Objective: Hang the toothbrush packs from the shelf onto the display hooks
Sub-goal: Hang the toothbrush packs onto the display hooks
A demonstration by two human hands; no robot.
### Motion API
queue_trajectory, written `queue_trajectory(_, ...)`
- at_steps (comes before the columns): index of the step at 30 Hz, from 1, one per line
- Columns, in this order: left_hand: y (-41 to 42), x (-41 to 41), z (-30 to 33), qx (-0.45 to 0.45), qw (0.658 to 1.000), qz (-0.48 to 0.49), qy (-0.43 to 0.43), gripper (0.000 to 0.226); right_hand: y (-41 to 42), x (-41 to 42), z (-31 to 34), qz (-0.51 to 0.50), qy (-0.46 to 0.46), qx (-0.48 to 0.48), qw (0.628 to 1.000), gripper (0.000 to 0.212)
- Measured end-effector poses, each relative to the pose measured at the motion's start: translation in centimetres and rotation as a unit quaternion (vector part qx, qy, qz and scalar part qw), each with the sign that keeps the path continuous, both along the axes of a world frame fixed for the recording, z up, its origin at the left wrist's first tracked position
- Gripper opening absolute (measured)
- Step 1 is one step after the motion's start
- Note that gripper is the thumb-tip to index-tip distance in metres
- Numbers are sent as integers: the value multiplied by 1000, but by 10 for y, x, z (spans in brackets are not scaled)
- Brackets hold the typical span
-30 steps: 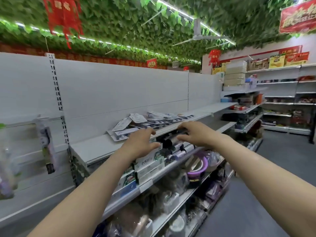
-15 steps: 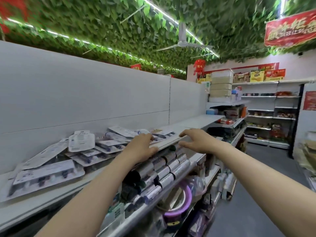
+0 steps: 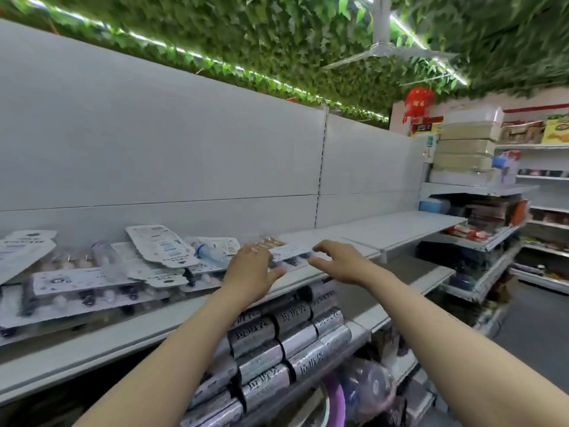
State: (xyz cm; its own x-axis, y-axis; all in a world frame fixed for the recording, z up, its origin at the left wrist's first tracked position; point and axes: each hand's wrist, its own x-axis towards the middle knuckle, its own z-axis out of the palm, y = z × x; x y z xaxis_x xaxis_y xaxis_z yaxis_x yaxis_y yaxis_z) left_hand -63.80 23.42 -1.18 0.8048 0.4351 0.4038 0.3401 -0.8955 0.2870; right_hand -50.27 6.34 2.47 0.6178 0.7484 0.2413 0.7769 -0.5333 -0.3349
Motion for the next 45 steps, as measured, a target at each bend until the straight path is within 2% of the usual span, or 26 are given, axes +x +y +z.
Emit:
queue_trajectory(4,-11,53,-13,-15,994,109,-11,58,34,74,-13,51,50,-1,997,59)
queue_trajectory(10,-30,95,-16,-41,966,250,43,66,67,150,-21,98,106,-42,989,71)
queue_trajectory(12,-34,102,-18,-43,962,268,41,65,76,160,-25,127,139,-25,982,67)
queue_trajectory(14,-37,106,-16,-58,959,276,32,63,84,164,-27,148,183,38,971,63)
queue_trajectory(17,-42,108,-11,-97,954,284,-10,62,94,176,-27,128,290,160,935,65)
queue_trajectory(20,-47,110,-6,-107,953,279,-42,60,104,193,-23,77,402,241,880,68)
queue_trajectory(22,-50,114,-5,-118,953,273,-55,58,111,202,-20,62,487,240,838,65)
queue_trajectory(24,-51,117,-4,-132,953,262,-73,57,111,205,-17,66,537,202,817,48)
queue_trajectory(26,-47,115,-5,-136,955,249,-86,55,107,207,-19,66,545,187,815,33)
queue_trajectory(29,-34,98,-3,-99,956,251,-117,58,98,208,-21,92,562,280,773,15)
queue_trajectory(31,-21,77,2,-37,938,301,-168,56,95,207,-22,127,559,339,746,19)
queue_trajectory(33,-7,52,7,46,899,397,-178,54,96,201,-22,150,545,346,749,27)
queue_trajectory(35,4,32,13,79,865,483,-109,59,99,192,-20,155,532,336,761,29)
queue_trajectory(37,13,21,17,44,857,513,-35,65,102,181,-18,155,526,346,762,26)
queue_trajectory(40,18,20,23,-8,866,499,22,65,101,163,-13,158,533,362,748,20)
queue_trajectory(45,26,23,32,-25,884,466,38,54,95,139,-9,178,514,363,756,21)
